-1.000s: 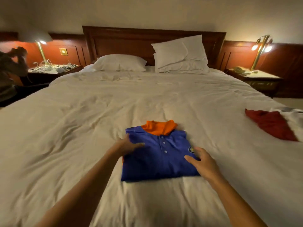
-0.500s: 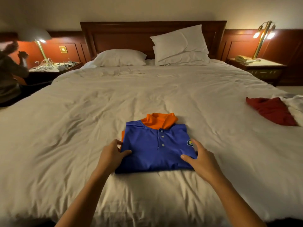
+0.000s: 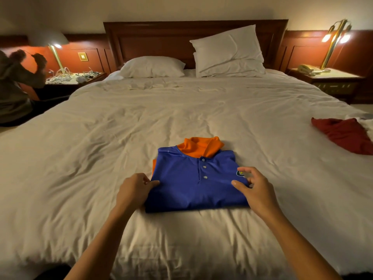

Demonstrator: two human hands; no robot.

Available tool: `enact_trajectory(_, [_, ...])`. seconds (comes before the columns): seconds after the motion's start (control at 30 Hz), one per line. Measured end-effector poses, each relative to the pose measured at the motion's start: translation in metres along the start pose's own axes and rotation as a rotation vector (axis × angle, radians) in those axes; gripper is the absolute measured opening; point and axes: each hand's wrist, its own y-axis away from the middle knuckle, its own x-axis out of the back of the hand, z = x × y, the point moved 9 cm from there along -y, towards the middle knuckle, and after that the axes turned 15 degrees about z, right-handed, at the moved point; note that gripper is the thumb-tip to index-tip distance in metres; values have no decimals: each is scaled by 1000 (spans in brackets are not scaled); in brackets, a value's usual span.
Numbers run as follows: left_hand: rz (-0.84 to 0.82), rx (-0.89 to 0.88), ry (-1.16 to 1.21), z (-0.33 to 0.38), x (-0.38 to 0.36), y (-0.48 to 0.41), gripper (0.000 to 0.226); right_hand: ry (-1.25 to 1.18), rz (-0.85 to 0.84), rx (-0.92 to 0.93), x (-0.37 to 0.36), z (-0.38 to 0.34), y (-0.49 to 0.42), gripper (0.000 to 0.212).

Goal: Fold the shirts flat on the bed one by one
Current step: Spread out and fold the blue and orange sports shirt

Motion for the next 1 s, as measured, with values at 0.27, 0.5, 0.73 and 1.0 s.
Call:
enact_trajectory(0.27, [-169,86,47,-7,-16,-22,45,186,-163,-99,-10,22,-26,46])
enact_trajectory(0.5, [-31,27,19,42,-49,-78,50,148,-48,-178,-74,13,-87,46])
enact_trajectory(0.73, [103,141,249,34,-55,-114,25,6,139,-58,-91,2,-108,22])
enact_trajectory(1.0, [-31,65,251,34,-69,-127,36,213,-69,-104,-116,23,-120,37])
